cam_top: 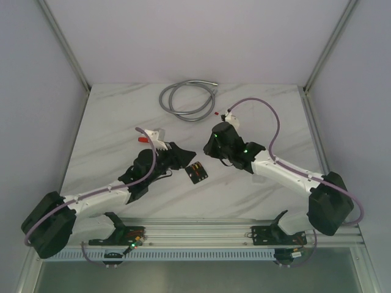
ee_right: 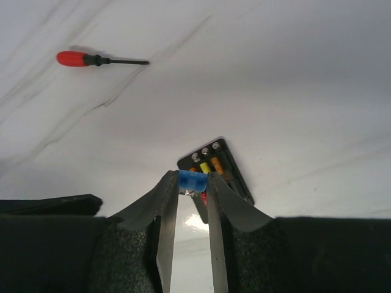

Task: Snap on the fuse box
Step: Pick up the fuse from the center of the board.

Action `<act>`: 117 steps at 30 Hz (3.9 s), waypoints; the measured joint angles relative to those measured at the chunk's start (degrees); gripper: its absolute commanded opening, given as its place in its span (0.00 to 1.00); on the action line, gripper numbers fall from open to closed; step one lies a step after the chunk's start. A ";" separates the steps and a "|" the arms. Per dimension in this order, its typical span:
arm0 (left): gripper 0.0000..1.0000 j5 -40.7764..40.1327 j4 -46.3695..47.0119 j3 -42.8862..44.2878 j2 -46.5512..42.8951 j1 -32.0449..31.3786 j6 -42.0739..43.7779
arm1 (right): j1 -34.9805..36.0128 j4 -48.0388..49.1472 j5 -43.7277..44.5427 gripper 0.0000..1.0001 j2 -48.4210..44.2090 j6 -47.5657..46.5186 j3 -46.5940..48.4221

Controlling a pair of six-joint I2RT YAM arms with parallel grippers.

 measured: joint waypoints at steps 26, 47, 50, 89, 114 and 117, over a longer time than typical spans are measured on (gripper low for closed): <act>0.34 -1.88 3.41 5.60 9.97 -3.50 2.12 | 1.66 3.91 -2.91 0.26 -1.99 3.02 0.00; 0.00 -3.37 2.19 5.79 9.16 -3.67 3.56 | 1.81 8.61 -4.74 0.52 -5.07 2.10 -4.11; 0.00 -2.78 -0.09 5.79 7.21 -3.19 6.49 | -0.48 9.49 -8.09 0.52 -7.39 -2.01 -4.72; 0.00 34.95 0.22 8.83 -3.91 2.40 15.56 | -14.91 20.11 -67.82 0.31 -16.13 -32.06 -8.13; 0.60 19.89 -5.42 4.44 -6.10 2.75 12.07 | -12.37 12.07 -55.63 0.00 -15.32 -36.63 -8.13; 0.64 13.62 -8.07 1.29 -8.59 3.50 10.32 | -9.81 9.01 -47.58 0.00 -13.64 -36.98 -8.13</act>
